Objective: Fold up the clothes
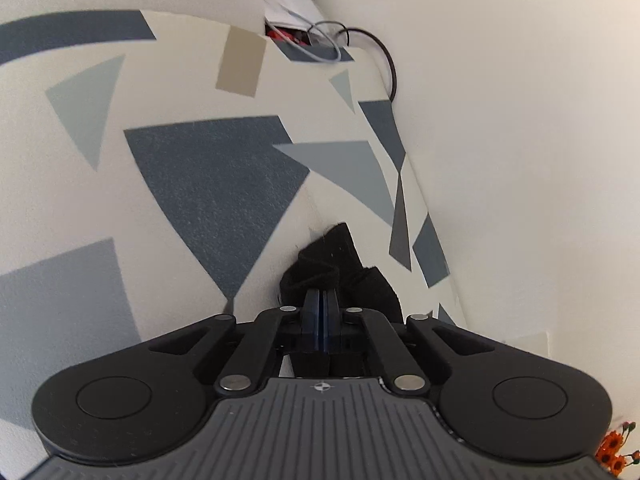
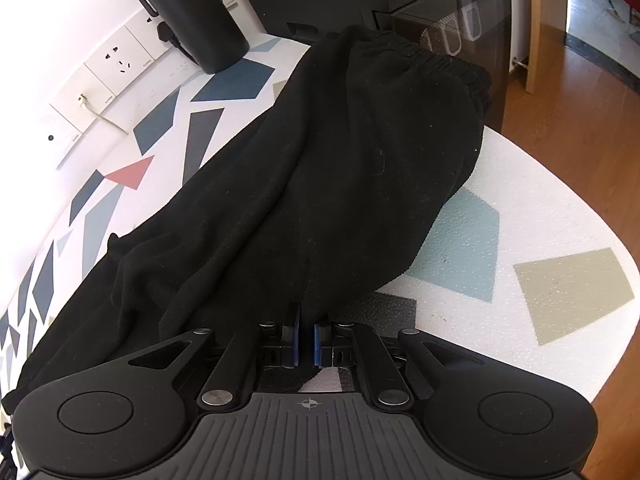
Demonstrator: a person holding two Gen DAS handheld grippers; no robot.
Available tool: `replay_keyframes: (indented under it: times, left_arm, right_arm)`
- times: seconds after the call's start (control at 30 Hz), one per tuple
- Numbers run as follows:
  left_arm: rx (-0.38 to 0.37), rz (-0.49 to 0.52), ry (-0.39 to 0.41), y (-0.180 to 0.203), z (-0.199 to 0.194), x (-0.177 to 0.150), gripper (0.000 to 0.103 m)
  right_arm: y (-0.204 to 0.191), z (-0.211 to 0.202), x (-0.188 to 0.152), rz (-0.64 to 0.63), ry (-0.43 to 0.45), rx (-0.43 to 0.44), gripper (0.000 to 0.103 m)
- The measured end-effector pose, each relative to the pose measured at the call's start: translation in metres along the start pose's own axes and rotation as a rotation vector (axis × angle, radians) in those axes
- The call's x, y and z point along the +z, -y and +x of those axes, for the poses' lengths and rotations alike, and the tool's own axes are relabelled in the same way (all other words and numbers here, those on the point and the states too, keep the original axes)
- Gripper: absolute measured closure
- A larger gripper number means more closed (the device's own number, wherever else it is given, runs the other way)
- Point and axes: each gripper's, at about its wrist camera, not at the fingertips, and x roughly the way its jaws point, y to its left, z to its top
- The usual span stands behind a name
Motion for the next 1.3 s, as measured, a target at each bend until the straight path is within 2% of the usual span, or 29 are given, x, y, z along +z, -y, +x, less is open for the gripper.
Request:
replay_keyframes:
  times: [0.1,0.17,0.3,0.37,0.4,0.43,0.5,0.57,0.67,0.7,0.73,0.77,0.87,1.0,1.17,1.3]
  left_arm:
    - [0.007,0.075,0.036,-0.008,-0.020,0.005,0.103]
    - [0.019,0.090,0.041,-0.020,-0.034,0.009,0.103]
    - [0.058,0.008,-0.011,-0.049,-0.045,0.015,0.100]
    - [0.007,-0.023,-0.033,-0.051,-0.042,0.013,0.080]
    - [-0.006,-0.018,-0.028,-0.047,-0.039,0.012,0.062]
    - [-0.018,-0.011,-0.020,-0.042,-0.036,0.010,0.053]
    - [-0.032,0.000,-0.017,-0.031,-0.027,0.007,0.048]
    - [-0.038,-0.005,-0.033,-0.021,-0.014,0.007,0.048]
    - [-0.009,0.024,-0.016,-0.002,0.003,0.005,0.048]
    - [0.019,0.034,-0.022,0.003,0.008,0.005,0.053]
    - [0.049,0.044,-0.028,0.008,0.014,0.005,0.080]
    - [0.080,0.054,-0.035,0.013,0.019,0.005,0.096]
    - [0.093,0.027,-0.012,0.010,0.017,0.003,0.096]
    - [0.064,0.072,0.007,-0.004,-0.008,0.003,0.096]
    - [0.085,0.116,0.024,-0.045,-0.060,0.003,0.096]
    - [0.119,0.096,0.025,-0.082,-0.091,0.002,0.094]
  right_arm:
    - [0.001,-0.001,0.000,-0.003,-0.007,0.004,0.097]
    - [0.002,-0.002,0.000,-0.011,-0.014,0.004,0.097]
    - [0.000,-0.003,0.001,-0.019,-0.024,-0.008,0.096]
    - [-0.004,-0.002,0.001,-0.024,-0.026,-0.018,0.096]
    - [-0.006,-0.001,0.001,-0.028,-0.026,-0.024,0.096]
    - [-0.008,0.000,0.000,-0.033,-0.027,-0.030,0.096]
    - [-0.011,0.000,0.000,-0.043,-0.025,-0.039,0.095]
    - [-0.012,0.000,0.000,-0.045,-0.021,-0.041,0.094]
    - [-0.009,-0.001,-0.002,-0.036,-0.018,-0.029,0.094]
    - [-0.008,-0.001,-0.003,-0.033,-0.017,-0.025,0.094]
    - [-0.007,-0.002,-0.003,-0.030,-0.016,-0.021,0.092]
    - [-0.006,-0.002,-0.004,-0.027,-0.015,-0.017,0.092]
    - [-0.003,-0.003,-0.006,-0.018,-0.011,-0.005,0.091]
    - [0.001,-0.005,-0.008,-0.006,-0.007,0.011,0.092]
    - [-0.001,-0.007,-0.013,-0.021,-0.014,0.027,0.092]
    - [-0.016,-0.006,-0.022,-0.086,-0.040,0.022,0.092]
